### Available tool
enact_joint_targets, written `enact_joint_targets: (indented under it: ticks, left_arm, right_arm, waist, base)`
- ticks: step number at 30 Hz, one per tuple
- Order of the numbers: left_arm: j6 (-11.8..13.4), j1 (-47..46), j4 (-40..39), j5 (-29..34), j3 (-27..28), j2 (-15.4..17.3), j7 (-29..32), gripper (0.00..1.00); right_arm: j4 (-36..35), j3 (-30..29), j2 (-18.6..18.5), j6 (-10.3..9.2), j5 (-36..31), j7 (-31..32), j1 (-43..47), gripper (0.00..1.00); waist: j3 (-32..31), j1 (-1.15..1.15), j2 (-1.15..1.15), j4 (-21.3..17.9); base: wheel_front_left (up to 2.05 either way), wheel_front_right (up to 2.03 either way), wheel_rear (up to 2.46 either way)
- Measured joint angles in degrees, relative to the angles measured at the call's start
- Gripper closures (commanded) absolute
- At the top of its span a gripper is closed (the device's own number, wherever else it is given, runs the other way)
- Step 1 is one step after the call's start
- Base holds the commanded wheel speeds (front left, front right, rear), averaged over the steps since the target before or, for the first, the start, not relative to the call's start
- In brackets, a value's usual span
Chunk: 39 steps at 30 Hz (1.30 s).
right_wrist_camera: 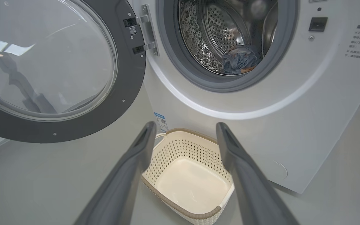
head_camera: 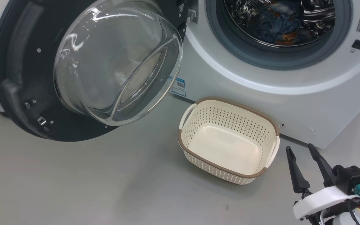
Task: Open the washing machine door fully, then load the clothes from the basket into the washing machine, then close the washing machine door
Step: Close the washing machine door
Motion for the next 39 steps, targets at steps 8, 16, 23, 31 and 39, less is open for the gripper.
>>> enact_joint_targets:
  ticks: [8, 16, 23, 31, 39]
  left_arm:
    - [0.3, -6.6, 6.3, -6.7, 3.2, 2.2, 4.4, 1.0]
    - [0.0, -11.0, 10.4, -11.0, 4.4, 2.2, 7.5, 1.0]
    - [-0.8, -11.9, 13.8, -12.3, 4.2, 3.4, 10.0, 1.0]
    - [-1.8, -12.9, 16.4, -13.4, 3.3, 4.6, 13.2, 1.0]
    - [-3.9, -13.9, 17.9, -13.5, 1.6, 5.6, 16.2, 1.0]
  right_arm:
    - [0.0, 1.2, -1.8, 0.0, 0.0, 0.0, -1.0, 0.0]
    - [0.4, 2.0, -3.5, 0.0, 0.0, 0.0, -2.2, 0.0]
    - [0.4, 1.8, -5.2, 0.0, 0.0, 0.0, -2.2, 0.0]
    - [0.3, 2.0, -6.5, 0.0, 0.1, 0.0, -3.2, 0.0]
    - [0.0, 1.9, -7.5, 0.0, 0.1, 0.0, -3.6, 0.0]
  waist:
    - [2.5, 0.0, 0.0, -1.7]
    - [4.1, 0.0, 0.0, -3.6]
    - [5.4, 0.0, 0.0, -4.7]
    - [7.5, 0.0, 0.0, -5.6]
    - [9.9, 0.0, 0.0, -6.3]
  base:
    - [0.0, 0.0, 0.0]
    - [0.0, 0.0, 0.0]
    - [0.0, 0.0, 0.0]
    - [0.0, 0.0, 0.0]
    - [0.0, 0.0, 0.0]
